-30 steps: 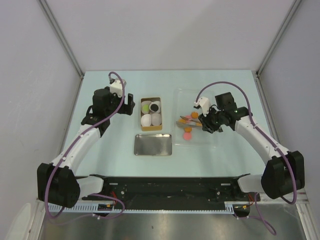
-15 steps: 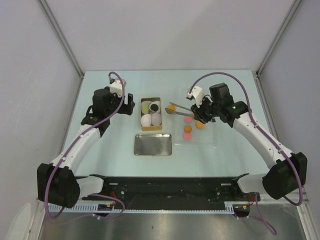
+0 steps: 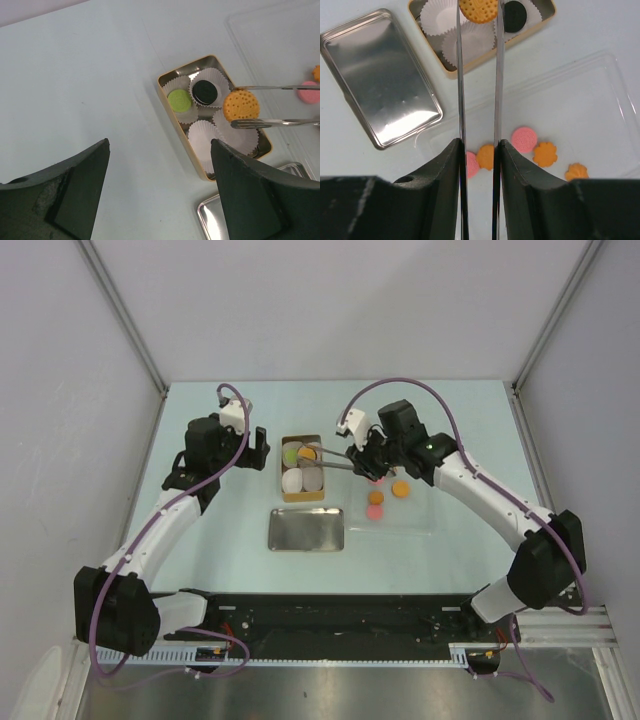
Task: Pack the cookies
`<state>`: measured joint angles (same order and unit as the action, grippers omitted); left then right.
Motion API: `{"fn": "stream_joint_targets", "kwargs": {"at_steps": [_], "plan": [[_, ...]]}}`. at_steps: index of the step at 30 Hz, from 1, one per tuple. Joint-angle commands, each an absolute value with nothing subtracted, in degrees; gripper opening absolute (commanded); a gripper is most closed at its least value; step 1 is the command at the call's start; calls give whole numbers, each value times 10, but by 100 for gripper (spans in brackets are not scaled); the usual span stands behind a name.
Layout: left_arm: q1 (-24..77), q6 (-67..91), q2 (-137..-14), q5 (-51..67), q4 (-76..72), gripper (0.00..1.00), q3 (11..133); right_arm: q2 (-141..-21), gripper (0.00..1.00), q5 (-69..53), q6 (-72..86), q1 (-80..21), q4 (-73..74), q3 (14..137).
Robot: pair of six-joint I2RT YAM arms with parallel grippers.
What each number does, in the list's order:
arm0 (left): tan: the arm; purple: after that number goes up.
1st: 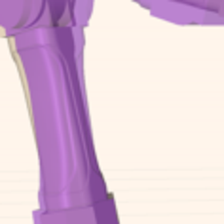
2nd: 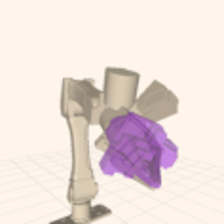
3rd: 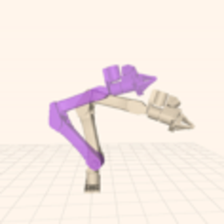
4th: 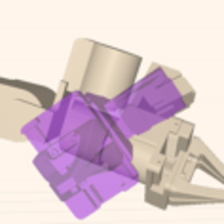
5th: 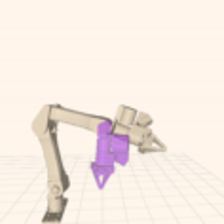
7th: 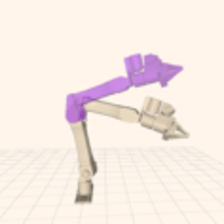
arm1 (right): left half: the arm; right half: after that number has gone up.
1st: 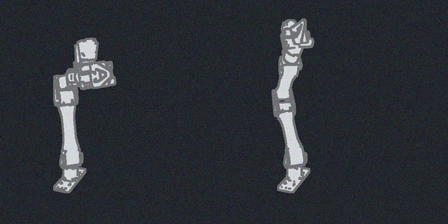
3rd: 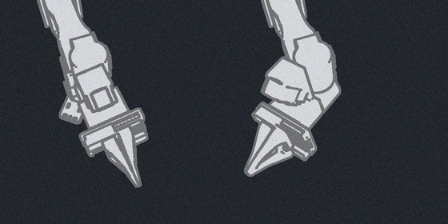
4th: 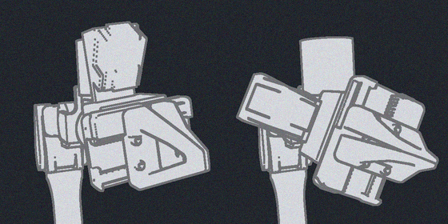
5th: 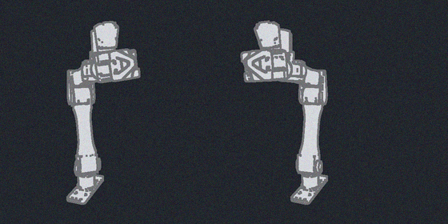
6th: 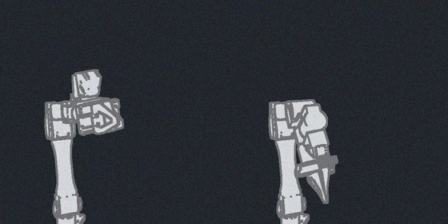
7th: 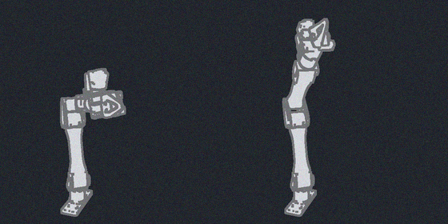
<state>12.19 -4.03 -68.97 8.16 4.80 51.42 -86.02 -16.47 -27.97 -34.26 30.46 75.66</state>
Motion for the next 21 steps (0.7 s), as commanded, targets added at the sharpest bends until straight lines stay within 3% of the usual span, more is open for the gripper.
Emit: {"fn": "stream_joint_targets", "kwargs": {"at_steps": [1,21], "plan": [[119,-40,-670,83,36,87,518,-880,22,-161,-268,-361,256,791],[118,-43,-674,81,34,87,515,-955,22,-166,-270,-397,228,797]]}}
